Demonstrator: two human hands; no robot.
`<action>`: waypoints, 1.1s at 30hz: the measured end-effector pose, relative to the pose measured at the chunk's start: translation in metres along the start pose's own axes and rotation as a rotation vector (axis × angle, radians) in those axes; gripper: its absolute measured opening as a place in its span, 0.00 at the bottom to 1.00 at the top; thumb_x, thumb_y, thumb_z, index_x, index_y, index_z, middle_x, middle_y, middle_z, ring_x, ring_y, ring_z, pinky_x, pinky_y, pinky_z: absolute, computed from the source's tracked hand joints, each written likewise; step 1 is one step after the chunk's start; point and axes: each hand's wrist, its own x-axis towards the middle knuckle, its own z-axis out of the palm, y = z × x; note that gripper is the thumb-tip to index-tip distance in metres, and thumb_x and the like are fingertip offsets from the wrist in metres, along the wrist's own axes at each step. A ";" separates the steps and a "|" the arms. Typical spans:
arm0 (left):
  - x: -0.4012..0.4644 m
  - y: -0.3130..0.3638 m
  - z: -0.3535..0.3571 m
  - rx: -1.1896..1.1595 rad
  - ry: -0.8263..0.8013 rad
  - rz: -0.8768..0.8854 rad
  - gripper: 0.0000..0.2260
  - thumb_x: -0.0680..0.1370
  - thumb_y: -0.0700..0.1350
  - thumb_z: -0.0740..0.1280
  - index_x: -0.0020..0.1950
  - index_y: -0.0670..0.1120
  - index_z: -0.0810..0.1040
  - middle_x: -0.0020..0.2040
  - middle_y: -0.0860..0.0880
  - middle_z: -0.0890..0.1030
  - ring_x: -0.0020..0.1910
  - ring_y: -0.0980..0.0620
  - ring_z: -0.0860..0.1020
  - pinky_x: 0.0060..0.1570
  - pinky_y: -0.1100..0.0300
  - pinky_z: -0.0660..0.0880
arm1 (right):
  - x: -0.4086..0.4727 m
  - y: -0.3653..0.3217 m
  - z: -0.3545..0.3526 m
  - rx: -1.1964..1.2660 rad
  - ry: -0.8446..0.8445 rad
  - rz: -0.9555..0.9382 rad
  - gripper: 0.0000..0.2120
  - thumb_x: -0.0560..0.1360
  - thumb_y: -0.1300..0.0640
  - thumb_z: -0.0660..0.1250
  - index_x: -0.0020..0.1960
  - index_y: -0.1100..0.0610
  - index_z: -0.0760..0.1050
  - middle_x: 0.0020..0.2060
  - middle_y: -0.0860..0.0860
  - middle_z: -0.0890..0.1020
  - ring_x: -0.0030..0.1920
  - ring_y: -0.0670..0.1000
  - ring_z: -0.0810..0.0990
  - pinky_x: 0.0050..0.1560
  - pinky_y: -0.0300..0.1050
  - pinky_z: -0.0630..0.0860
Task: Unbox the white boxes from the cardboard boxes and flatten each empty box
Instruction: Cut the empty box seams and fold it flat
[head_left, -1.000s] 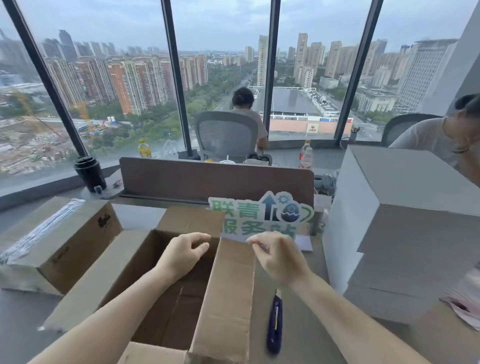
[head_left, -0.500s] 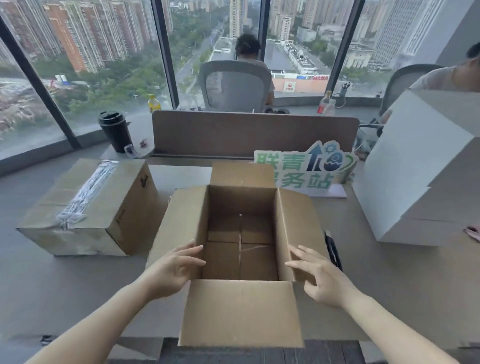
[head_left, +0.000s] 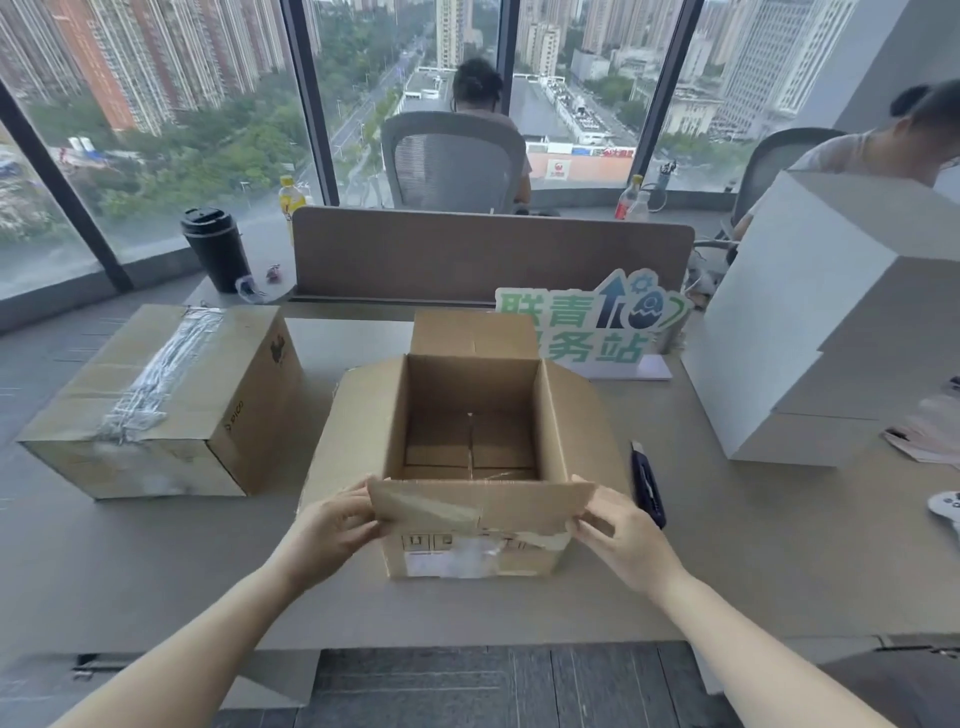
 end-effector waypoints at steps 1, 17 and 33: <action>0.001 0.008 0.004 -0.037 0.071 -0.018 0.13 0.75 0.46 0.73 0.53 0.66 0.82 0.59 0.65 0.80 0.66 0.60 0.74 0.67 0.54 0.70 | 0.002 -0.004 0.002 0.041 0.053 0.043 0.31 0.71 0.26 0.60 0.69 0.40 0.73 0.71 0.38 0.71 0.72 0.39 0.65 0.71 0.43 0.64; -0.018 0.019 0.034 0.455 0.431 0.142 0.09 0.77 0.49 0.65 0.46 0.46 0.83 0.48 0.51 0.81 0.49 0.49 0.76 0.48 0.52 0.75 | -0.007 -0.019 0.035 -0.082 0.526 -0.118 0.03 0.76 0.56 0.66 0.46 0.53 0.79 0.44 0.45 0.81 0.47 0.48 0.78 0.50 0.35 0.71; -0.033 0.007 0.073 -0.497 0.247 -0.512 0.20 0.80 0.41 0.62 0.72 0.51 0.71 0.63 0.53 0.80 0.67 0.53 0.74 0.59 0.60 0.68 | -0.031 -0.012 0.073 0.528 0.139 0.441 0.28 0.74 0.57 0.65 0.74 0.55 0.70 0.69 0.47 0.75 0.70 0.47 0.71 0.74 0.52 0.65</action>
